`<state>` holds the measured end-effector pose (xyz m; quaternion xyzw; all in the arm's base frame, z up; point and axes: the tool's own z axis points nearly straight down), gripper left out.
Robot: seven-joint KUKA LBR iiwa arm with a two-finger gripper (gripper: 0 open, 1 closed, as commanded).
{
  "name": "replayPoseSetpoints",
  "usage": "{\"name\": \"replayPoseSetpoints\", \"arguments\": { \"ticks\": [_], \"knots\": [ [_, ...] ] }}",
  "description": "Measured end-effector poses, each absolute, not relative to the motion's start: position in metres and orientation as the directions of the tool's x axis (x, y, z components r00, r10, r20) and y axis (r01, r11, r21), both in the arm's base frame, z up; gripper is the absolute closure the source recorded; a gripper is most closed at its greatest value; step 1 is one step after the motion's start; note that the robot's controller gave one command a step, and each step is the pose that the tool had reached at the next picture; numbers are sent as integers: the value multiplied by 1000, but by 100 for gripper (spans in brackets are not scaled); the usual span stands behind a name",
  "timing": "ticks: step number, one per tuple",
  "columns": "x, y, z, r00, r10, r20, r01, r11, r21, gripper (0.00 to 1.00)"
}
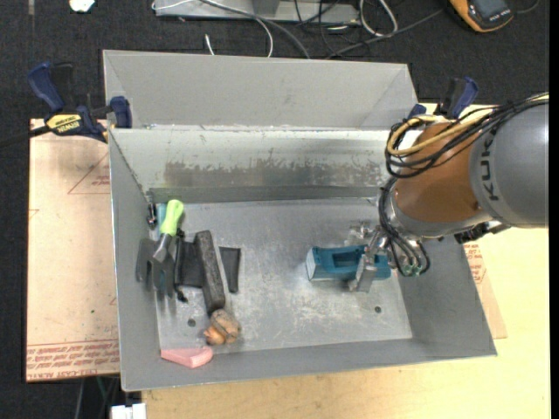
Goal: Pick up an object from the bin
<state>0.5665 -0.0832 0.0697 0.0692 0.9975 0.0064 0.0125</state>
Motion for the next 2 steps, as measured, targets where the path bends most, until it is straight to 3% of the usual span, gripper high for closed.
{"name": "replayPoseSetpoints", "arguments": {
  "ticks": [1,2],
  "knots": [
    [571,-82,147,-993,120,-18,119,993,14,100],
    [622,-122,195,-993,119,-20,118,993,12,100]
  ]
}}
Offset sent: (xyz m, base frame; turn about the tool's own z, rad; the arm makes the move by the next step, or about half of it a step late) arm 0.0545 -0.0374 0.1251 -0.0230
